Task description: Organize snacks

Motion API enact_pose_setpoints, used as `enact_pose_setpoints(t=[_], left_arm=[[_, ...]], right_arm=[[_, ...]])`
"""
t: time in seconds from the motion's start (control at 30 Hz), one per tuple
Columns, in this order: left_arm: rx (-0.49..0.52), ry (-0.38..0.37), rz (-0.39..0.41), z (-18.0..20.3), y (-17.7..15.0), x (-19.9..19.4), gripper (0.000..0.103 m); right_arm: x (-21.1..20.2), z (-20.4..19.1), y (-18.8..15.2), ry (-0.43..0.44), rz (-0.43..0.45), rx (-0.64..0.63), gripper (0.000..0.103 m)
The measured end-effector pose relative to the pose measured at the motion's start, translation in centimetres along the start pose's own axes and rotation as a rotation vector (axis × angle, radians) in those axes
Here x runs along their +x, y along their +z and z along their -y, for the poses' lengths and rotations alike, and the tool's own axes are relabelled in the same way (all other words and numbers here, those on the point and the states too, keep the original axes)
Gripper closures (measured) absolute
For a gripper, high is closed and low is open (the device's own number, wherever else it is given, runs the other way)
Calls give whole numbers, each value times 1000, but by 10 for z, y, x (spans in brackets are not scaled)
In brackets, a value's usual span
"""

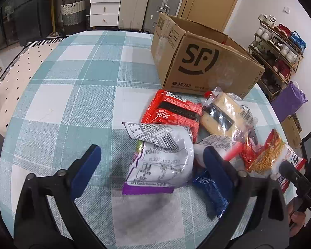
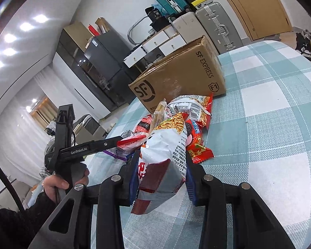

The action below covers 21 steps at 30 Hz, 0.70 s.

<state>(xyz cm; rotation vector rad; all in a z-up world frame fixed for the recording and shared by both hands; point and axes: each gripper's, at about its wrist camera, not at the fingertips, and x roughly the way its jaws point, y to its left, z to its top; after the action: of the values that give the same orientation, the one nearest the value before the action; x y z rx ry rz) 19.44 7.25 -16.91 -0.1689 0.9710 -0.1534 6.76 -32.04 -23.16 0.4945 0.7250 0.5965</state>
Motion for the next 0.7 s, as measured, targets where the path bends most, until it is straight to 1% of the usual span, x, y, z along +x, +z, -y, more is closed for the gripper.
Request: enact_pose_setpoints(t=[0.07, 0.1, 0.2, 0.27, 0.3, 0.33, 0.37, 0.4, 0.43, 0.6, 0.7], left_arm=[[-4, -4, -11, -1, 0, 4, 17], [-15, -18, -24, -3, 1, 5, 20], [-29, -40, -33, -6, -1, 7, 26], [-23, -39, -32, -6, -1, 7, 34], [-21, -50, -32, -6, -2, 7, 41], [-21, -62, -30, -7, -2, 6, 45], [-18, -67, -28, -6, -2, 5, 47], [-11, -72, -28, -5, -2, 4, 51], [-6, -76, -27, -4, -2, 3, 53], [-14, -79, -14, -3, -5, -3, 55], [-17, -45, -8, -6, -8, -10, 56]], right_arm=[[1, 1, 1, 2, 2, 4, 65], [1, 1, 1, 1, 1, 7, 65], [1, 3, 1, -5, 0, 18, 65], [3, 4, 1, -9, -9, 28, 65], [3, 4, 1, -11, -10, 31, 65], [2, 4, 1, -9, -8, 32, 65], [2, 3, 1, -10, -5, 32, 65], [1, 3, 0, -9, -3, 31, 65], [1, 3, 1, -8, -3, 31, 65], [1, 5, 1, -5, 3, 35, 65], [1, 6, 1, -1, 5, 36, 65]])
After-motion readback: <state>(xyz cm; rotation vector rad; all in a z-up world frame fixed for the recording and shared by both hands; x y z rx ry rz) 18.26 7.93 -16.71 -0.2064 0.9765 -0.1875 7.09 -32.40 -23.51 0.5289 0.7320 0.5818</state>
